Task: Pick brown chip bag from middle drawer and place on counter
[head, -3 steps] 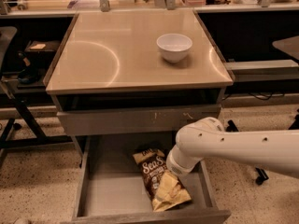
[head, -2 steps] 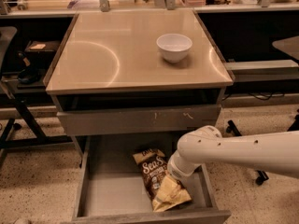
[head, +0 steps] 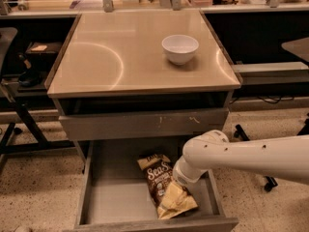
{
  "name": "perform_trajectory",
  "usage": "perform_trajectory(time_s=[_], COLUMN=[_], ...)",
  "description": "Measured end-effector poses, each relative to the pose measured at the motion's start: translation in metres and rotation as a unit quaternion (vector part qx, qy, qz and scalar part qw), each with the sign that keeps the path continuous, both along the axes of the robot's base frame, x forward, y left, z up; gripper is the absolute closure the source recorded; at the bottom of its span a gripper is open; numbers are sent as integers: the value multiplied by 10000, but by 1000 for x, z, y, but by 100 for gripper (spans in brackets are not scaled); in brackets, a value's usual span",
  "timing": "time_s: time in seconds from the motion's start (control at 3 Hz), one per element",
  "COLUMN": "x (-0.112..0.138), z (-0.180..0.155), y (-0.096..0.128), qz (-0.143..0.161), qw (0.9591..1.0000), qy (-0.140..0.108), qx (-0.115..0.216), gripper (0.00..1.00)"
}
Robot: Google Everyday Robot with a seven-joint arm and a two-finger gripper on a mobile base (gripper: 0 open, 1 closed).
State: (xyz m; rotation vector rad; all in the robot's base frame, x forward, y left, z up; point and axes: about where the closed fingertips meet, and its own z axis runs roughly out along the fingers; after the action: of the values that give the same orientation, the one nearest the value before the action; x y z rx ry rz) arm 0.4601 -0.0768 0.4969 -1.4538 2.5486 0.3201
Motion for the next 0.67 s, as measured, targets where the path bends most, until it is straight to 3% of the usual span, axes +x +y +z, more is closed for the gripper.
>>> perform_trajectory(time_s=[0.33,0.67], x=[3,6], z=[-38,-98], y=[-2,-9], qz=[-270,-714], qw=[9993,9950], qy=[245,620], qx=[-117,-326], gripper=[0,0])
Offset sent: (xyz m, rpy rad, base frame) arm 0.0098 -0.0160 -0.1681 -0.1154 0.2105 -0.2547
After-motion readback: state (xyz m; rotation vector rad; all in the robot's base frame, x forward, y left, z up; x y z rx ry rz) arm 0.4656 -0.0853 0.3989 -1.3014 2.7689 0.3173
